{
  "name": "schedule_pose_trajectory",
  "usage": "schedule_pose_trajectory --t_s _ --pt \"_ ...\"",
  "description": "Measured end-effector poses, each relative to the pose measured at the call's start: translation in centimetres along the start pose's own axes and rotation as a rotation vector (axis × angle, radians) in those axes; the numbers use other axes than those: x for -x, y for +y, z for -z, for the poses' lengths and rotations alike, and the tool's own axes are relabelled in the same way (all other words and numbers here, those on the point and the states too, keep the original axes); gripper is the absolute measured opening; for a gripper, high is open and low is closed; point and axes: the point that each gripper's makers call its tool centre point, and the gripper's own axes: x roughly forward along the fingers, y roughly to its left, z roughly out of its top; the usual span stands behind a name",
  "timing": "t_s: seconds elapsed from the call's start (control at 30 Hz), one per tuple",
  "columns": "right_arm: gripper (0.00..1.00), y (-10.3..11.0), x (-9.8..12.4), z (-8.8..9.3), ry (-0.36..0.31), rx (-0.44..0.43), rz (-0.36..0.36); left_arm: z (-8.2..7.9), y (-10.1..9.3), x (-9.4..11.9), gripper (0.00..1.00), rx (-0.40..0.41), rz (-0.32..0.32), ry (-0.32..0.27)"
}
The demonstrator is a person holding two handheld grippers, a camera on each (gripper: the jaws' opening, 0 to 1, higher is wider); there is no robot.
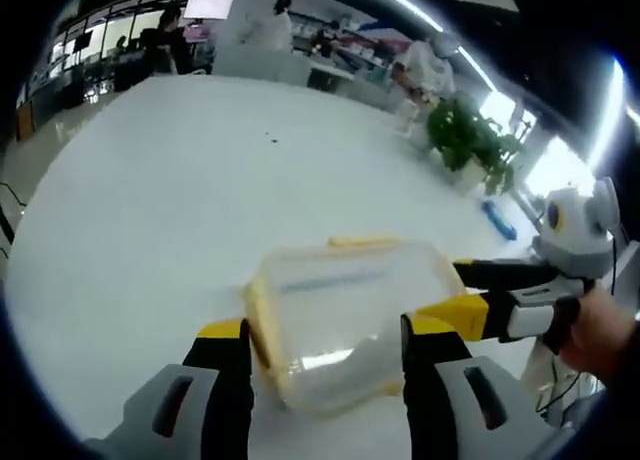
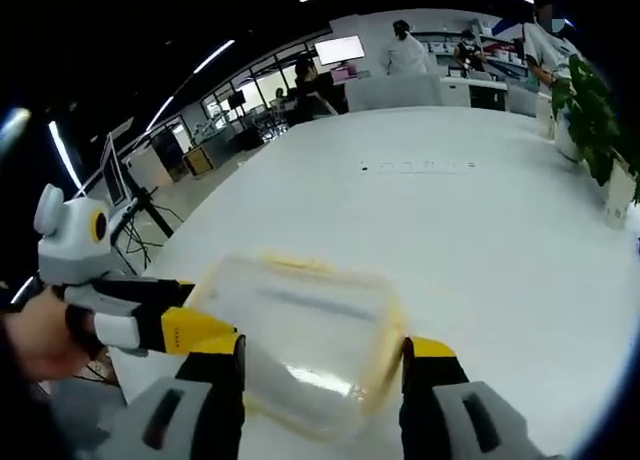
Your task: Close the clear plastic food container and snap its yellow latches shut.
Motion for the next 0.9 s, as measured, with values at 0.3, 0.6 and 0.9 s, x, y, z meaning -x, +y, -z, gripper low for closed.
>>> schedule_pose_trajectory --t_s 0.3,0.6,0.9 --pt "0.51 -0.6 0.5 -1.2 -0.089 -0.083 0.029 0.7 -0.3 -1.3 0.53 0.076 0.02 0.007" --pt "0.51 0.1 0.8 -0.4 -0.091 -0.068 0.029 0.5 -0.1 -0.7 0.54 0.071 0.018 -0.01" --pt "0.51 1.3 0.3 0.3 -0.074 -0.062 0.025 0.7 0.6 0.5 0.54 0.071 0.01 -0.006"
